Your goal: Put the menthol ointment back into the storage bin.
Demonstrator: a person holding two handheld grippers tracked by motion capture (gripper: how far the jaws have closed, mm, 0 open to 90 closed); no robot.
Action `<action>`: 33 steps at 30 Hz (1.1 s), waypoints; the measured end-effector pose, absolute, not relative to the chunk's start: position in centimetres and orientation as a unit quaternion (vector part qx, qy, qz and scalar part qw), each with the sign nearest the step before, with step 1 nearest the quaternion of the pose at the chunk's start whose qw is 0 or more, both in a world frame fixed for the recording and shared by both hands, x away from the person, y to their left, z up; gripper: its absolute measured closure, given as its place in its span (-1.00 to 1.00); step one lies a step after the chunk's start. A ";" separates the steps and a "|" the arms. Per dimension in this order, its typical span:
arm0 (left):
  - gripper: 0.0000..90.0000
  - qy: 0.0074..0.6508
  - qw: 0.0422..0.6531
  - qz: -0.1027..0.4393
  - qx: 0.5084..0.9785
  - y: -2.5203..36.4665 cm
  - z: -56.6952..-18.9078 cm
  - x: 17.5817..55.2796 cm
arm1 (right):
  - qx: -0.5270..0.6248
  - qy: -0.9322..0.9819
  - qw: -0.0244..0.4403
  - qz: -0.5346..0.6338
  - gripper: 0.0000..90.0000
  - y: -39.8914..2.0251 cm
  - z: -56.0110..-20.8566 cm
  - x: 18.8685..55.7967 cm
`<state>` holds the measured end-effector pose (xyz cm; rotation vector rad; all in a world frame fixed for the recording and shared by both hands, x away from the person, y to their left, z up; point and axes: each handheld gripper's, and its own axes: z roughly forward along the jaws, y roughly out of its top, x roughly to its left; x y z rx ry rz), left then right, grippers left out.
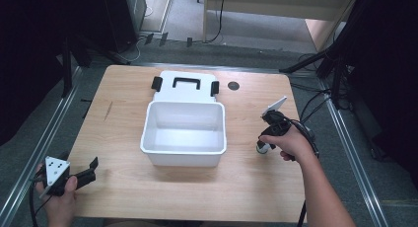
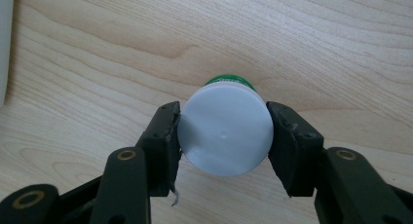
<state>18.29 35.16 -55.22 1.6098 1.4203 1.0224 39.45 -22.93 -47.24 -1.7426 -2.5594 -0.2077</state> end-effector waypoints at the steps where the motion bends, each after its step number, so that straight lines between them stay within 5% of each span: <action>1: -0.84 0.554 0.372 0.399 0.628 35.2 -55.2 18.3 | -0.564 -0.823 0.020 -0.066 0.13 -22.9 -47.2 39.5; 15: -0.83 0.554 0.372 0.400 0.628 35.1 -55.2 18.3 | -0.537 -0.842 0.021 -0.048 0.14 -22.4 -45.8 39.0; 33: -0.83 0.557 0.373 0.397 0.627 35.2 -55.2 18.3 | -0.517 -0.854 0.024 -0.057 0.14 -19.9 -39.0 38.4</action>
